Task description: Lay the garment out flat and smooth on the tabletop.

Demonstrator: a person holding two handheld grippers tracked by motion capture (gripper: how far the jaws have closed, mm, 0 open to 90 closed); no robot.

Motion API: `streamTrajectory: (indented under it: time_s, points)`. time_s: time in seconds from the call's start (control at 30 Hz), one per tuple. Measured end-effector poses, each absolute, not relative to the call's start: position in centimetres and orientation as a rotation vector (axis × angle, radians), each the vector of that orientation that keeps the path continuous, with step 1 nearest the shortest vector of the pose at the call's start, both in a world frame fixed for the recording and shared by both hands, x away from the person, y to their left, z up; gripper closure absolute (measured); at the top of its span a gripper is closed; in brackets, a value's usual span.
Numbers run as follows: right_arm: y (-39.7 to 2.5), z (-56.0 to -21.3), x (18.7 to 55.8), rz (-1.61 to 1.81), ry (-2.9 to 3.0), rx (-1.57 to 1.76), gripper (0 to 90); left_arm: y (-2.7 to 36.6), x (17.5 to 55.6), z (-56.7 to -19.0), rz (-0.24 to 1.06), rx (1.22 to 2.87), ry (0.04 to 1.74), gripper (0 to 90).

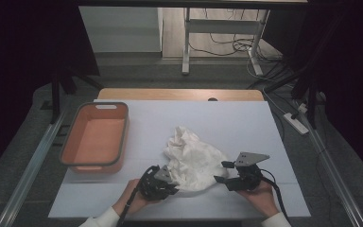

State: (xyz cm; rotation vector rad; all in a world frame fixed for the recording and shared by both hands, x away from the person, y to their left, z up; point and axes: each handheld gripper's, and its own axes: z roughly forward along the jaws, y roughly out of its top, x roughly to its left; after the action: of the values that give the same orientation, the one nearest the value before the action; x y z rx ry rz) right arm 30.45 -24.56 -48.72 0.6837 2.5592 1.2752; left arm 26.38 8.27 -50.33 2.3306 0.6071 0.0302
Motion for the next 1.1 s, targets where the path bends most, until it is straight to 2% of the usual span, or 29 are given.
streamTrajectory:
  time_s: [0.27, 0.53, 0.73, 0.83, 1.03, 1.1]
  points:
    - [-23.4, -48.4, 29.8, 1.339, 2.588, 0.608, 34.9, 11.8, 26.8, -47.1, 0.027, 2.142, 0.664, 83.9]
    - [-20.7, -49.5, 29.4, 1.247, 2.667, 0.544, 35.0, 12.2, 27.1, -47.0, 0.050, 2.116, 0.706, 83.8]
    - [-19.2, -50.5, 29.5, 1.175, 2.689, 0.507, 39.9, 12.2, 27.2, -47.3, 0.070, 2.121, 0.738, 83.7]
    - [-18.7, -50.8, 29.6, 1.140, 2.678, 0.510, 47.9, 12.2, 27.3, -47.5, 0.073, 2.117, 0.758, 83.8]
    - [-18.7, -51.2, 30.0, 1.036, 2.658, 0.530, 79.9, 12.3, 27.4, -47.5, 0.077, 2.116, 0.766, 83.8]
    - [-18.8, -51.2, 30.2, 1.043, 2.671, 0.543, 86.3, 12.2, 27.4, -47.6, 0.079, 2.116, 0.771, 83.7]
